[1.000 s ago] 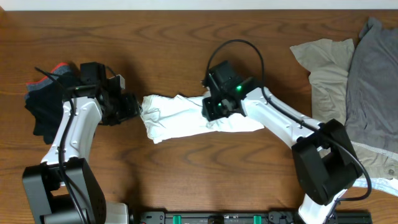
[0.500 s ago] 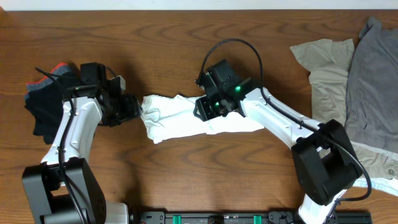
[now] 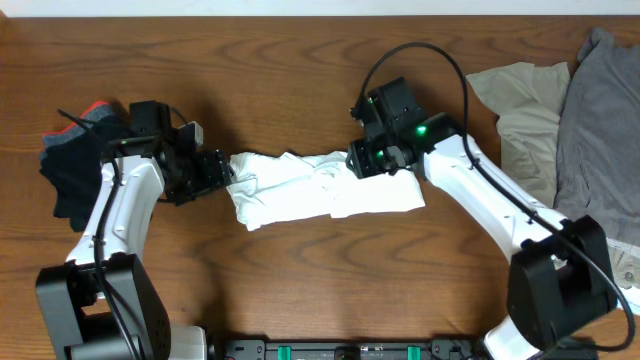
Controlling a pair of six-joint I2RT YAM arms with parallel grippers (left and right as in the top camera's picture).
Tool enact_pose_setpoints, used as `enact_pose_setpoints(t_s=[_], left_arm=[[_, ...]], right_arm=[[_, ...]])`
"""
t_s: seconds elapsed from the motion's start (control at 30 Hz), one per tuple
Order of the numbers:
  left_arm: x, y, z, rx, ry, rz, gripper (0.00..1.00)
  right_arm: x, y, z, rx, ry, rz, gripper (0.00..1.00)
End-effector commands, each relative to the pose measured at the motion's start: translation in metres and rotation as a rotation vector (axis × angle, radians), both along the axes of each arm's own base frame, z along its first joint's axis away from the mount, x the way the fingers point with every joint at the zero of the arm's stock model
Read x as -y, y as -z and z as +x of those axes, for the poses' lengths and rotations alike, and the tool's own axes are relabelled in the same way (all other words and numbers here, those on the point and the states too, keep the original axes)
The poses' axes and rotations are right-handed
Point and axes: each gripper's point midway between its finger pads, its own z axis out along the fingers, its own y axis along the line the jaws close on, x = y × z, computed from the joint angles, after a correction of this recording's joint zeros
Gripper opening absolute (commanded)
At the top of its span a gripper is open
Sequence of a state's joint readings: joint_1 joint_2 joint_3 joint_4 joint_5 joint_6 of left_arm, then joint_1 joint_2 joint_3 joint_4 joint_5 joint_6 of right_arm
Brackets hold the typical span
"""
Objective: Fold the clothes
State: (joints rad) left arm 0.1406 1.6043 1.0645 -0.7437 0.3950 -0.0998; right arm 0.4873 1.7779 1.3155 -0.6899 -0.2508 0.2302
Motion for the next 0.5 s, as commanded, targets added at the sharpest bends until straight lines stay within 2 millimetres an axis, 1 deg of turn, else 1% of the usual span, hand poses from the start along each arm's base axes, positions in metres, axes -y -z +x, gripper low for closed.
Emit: enact_pose_setpoints(t_s=[0.0,0.13,0.2,0.3,0.37,0.47], left_arm=[[0.004,0.001,-0.006,-0.009,0.015,-0.015,0.76],[0.005,0.001,-0.007,-0.013,0.015,-0.016,0.76],[0.004,0.001,-0.007,-0.012,0.015,-0.016,0.76],[0.005,0.001,-0.007,-0.013,0.015,-0.016,0.76],[0.005,0.001,-0.007,-0.013,0.015,-0.016,0.76],[0.005,0.001,-0.007,-0.014,0.015,-0.016,0.76]], right_arm=[[-0.006,0.020,-0.003,-0.032,-0.026,-0.037,0.38],[-0.020,0.046,-0.010,-0.074,-0.060,-0.053,0.38],[-0.038,0.055,-0.014,-0.087,-0.100,-0.013,0.38],[-0.067,0.062,-0.020,-0.091,-0.163,0.065,0.38],[-0.077,0.066,-0.017,-0.066,-0.178,0.079,0.38],[-0.086,0.067,-0.002,-0.002,-0.145,0.089,0.39]])
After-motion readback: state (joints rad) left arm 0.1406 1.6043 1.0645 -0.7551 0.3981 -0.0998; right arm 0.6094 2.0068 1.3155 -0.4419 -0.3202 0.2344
